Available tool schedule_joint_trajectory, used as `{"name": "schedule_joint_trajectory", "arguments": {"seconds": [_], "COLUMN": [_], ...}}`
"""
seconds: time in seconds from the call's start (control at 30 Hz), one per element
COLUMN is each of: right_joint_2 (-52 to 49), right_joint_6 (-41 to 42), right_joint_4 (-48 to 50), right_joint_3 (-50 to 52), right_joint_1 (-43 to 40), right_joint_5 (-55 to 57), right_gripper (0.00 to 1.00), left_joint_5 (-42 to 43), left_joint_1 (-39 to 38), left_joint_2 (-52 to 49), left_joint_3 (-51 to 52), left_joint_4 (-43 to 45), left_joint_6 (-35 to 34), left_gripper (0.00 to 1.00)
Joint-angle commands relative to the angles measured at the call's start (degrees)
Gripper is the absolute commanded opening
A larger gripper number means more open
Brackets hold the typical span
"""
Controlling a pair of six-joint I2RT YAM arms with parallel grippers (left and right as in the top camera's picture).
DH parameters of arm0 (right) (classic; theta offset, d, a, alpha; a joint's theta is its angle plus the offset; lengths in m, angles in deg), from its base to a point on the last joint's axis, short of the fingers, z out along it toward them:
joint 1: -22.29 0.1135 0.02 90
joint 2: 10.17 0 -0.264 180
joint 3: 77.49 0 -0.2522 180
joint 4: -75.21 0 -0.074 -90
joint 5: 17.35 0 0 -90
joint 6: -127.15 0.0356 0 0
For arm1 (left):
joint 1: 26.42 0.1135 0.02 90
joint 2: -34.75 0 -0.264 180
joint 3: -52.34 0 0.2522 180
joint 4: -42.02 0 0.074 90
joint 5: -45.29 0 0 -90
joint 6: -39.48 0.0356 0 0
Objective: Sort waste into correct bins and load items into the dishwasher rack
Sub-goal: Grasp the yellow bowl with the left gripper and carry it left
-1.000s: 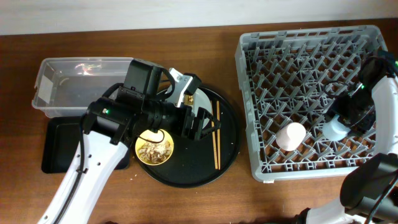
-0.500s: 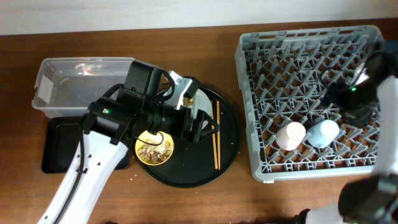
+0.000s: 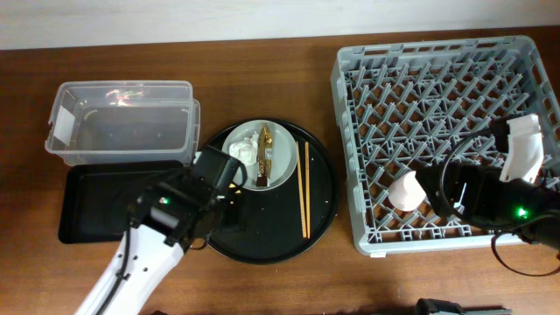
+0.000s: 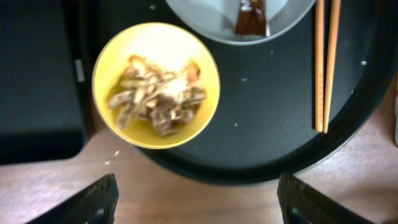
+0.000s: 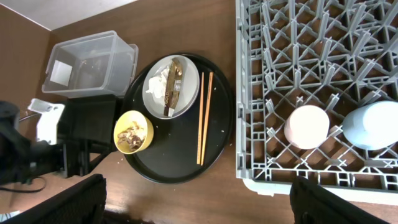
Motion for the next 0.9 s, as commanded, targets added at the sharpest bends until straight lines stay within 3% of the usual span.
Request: {"name": "schedule_joint_trajectory", "arguments": {"seconds": [0.0,0.07,0.23,0.27,0.3,0.37,0.47,0.63,0.7,0.77,0.87], "right_joint_2": [-0.46,-0.70,-1.49,-1.55,-1.55,-1.55,-1.53,-1.53,-1.53,-1.53,-1.55], "right_joint_6": [-0.39,-0.39,-0.39,-0.39,-0.39,-0.39,-0.39,-0.39,-0.39,-0.39,-0.39], "right_joint_4": [-0.04,-0.72,-1.05,-1.05,-1.05,-1.07,-1.09,-1.07,-1.18,-1.25,-1.25], "right_joint_3": [-0.13,-0.13,-0.13,-0.13,-0.13,-0.13,-0.13,-0.13,-0.13,-0.13,-0.13], "right_joint_1": [0.46,0.46,0.46,0.46,0.46,0.46,0.46,0.46,0.46,0.46,0.46], "right_joint_5": [-0.70,-0.70,-0.70,-0.70,-0.70,-0.70,-0.70,-0.70,-0.70,-0.70,-0.70], "right_gripper": [0.95,0.95,0.95,0.95,0.95,0.95,0.94,0.95,0.95,0.95,0.94], "left_joint_5": [-0.31,-4.13,-2.99,-3.02,-2.95,-2.89,-0.50,-0.68,-4.09,-4.09,-2.80], "left_joint_1": [-4.72,-7.15,-7.15,-7.15,-7.15,-7.15,-7.15,-7.10,-6.82,-4.37,6.43], "left_joint_2": [-0.50,-4.96,-20.04,-23.02,-25.55,-27.98,-26.60,-13.38,-11.63,-10.10,-8.50], "left_joint_3": [4.94,8.00,8.13,8.13,8.13,8.13,7.72,0.24,-1.60,-5.92,-9.62], "left_joint_4": [6.86,10.12,16.74,18.64,20.35,20.74,19.06,9.14,4.15,0.63,-2.01], "left_joint_6": [-0.83,-0.90,-0.85,-0.85,-0.87,-0.87,-0.87,0.46,2.08,4.50,11.43], "left_gripper": [0.79,0.78,0.56,0.45,0.19,0.00,0.00,0.00,0.00,0.00,0.00]}}
